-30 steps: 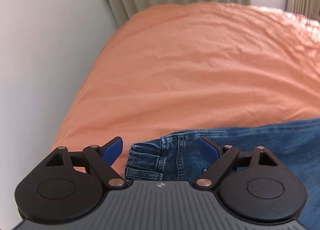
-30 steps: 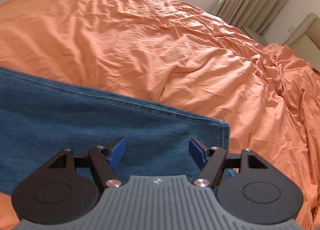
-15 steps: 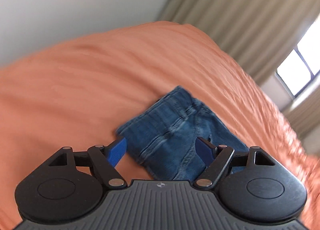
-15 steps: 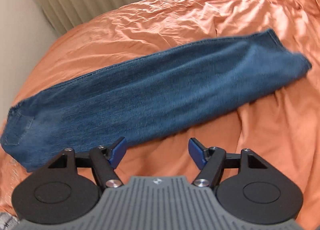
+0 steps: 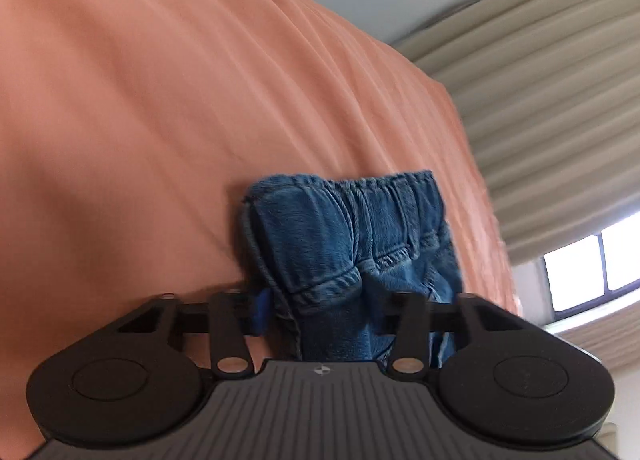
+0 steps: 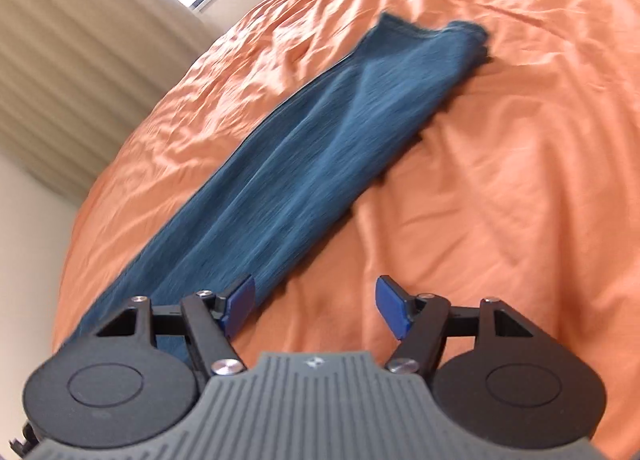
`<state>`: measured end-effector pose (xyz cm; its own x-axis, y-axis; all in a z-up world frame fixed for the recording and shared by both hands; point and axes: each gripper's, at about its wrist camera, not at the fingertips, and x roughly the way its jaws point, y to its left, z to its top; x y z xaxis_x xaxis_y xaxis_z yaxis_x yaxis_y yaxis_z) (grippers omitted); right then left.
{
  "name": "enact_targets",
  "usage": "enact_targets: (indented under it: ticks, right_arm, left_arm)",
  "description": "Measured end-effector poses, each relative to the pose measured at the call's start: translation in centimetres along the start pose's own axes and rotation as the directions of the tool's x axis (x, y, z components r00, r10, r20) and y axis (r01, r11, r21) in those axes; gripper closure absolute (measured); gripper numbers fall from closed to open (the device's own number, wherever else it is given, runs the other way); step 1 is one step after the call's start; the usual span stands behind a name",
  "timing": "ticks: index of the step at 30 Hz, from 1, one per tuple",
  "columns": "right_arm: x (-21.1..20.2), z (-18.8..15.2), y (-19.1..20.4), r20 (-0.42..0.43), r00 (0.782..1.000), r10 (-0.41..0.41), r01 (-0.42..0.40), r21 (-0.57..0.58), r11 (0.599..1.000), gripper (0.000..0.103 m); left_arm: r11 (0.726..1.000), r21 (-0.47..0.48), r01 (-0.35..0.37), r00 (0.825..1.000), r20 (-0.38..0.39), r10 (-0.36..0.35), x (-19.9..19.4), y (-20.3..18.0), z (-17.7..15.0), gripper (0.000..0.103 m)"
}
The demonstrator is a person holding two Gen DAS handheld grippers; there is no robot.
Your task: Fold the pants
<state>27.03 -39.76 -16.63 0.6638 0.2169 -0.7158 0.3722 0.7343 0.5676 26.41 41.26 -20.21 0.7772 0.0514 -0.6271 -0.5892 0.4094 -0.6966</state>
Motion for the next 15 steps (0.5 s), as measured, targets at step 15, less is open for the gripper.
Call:
enact_targets:
  ticks: [15]
  right_arm:
    - [-1.6,6.0,-8.4,0.123,0.991,0.054,-0.077,0.195,0.978,0.042]
  left_arm:
    - [0.844,0.413,-0.341,0.94,0.174,0.295,0.2,-5.9,-0.9,0.089]
